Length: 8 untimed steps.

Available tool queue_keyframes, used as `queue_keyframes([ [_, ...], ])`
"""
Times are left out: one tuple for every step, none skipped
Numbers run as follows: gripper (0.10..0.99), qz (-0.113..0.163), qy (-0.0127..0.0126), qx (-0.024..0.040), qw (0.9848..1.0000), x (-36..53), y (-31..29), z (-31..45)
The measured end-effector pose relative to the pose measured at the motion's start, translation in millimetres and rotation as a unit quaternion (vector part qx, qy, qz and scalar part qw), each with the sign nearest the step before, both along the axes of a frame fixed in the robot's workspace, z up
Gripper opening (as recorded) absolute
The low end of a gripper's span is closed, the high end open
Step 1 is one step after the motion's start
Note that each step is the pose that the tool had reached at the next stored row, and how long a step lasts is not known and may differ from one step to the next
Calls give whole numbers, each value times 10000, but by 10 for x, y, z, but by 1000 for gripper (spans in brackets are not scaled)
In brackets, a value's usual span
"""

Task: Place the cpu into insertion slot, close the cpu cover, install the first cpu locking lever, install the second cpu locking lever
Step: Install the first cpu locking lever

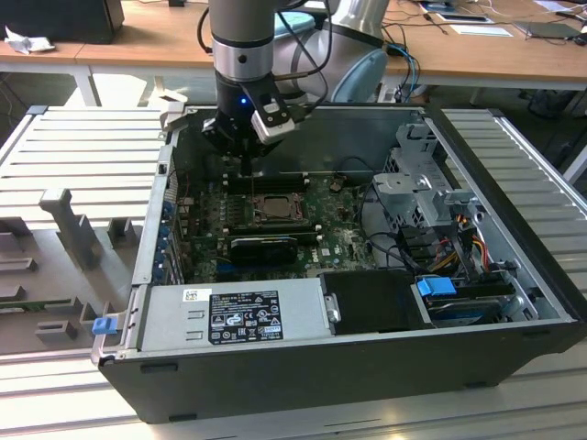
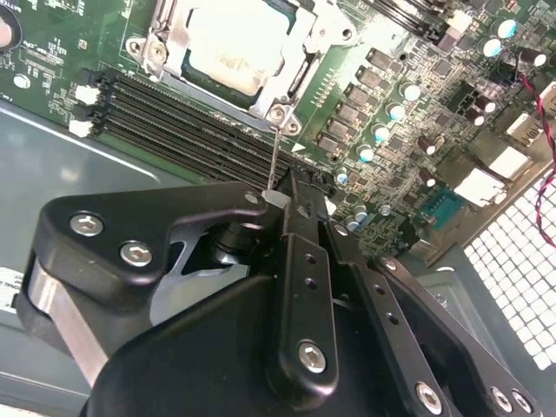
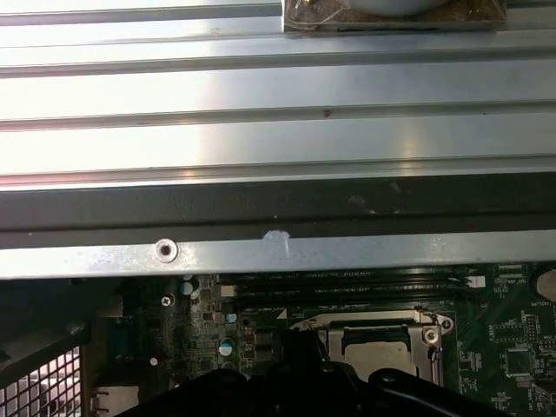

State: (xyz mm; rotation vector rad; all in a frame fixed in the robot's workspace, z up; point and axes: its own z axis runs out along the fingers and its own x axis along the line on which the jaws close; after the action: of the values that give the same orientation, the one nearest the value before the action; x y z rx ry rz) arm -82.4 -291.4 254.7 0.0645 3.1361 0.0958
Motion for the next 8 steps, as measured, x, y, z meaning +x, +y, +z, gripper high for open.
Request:
queue_keyframes([
  [106, 0, 0, -1, 10000, 8, 0, 0],
  [106, 0, 0, -1, 10000, 15, 0, -1],
  [106, 0, 0, -1, 10000, 20, 0, -1],
  [106, 0, 0, -1, 10000, 24, 0, -2],
  [106, 0, 0, -1, 10000, 27, 0, -3],
  [106, 0, 0, -2, 10000, 37, 0, -5],
  [106, 0, 0, -3, 10000, 46, 0, -6],
  [106, 0, 0, -4, 10000, 57, 0, -7],
])
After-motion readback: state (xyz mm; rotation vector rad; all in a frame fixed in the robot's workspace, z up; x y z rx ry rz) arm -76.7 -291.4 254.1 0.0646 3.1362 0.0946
